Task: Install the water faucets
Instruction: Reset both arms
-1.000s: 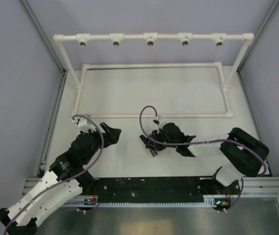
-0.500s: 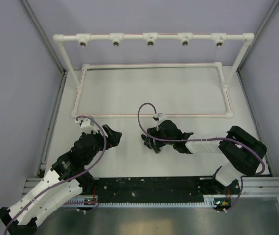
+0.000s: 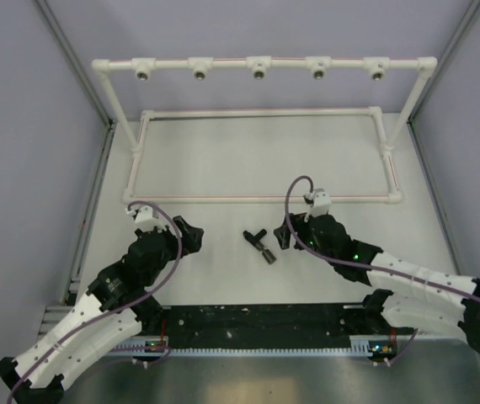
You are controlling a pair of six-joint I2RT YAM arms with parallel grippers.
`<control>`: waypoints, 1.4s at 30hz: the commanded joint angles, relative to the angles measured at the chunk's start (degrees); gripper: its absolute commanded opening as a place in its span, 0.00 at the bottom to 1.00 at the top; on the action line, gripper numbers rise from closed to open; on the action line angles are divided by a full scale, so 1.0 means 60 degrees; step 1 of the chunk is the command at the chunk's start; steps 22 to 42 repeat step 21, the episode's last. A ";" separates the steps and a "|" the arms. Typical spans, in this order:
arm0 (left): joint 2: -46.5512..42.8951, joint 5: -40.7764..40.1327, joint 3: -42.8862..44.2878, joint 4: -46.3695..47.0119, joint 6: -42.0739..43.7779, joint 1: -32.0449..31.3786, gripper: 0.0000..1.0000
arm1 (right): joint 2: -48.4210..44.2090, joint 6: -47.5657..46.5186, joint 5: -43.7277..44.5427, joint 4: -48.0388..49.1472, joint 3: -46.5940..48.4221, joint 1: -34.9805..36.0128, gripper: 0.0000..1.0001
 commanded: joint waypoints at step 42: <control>-0.0639 -0.0670 -0.0775 0.0695 -0.0300 -0.0024 0.99 | -0.7446 0.1961 0.2083 -0.3522 -0.1961 -0.0038 0.99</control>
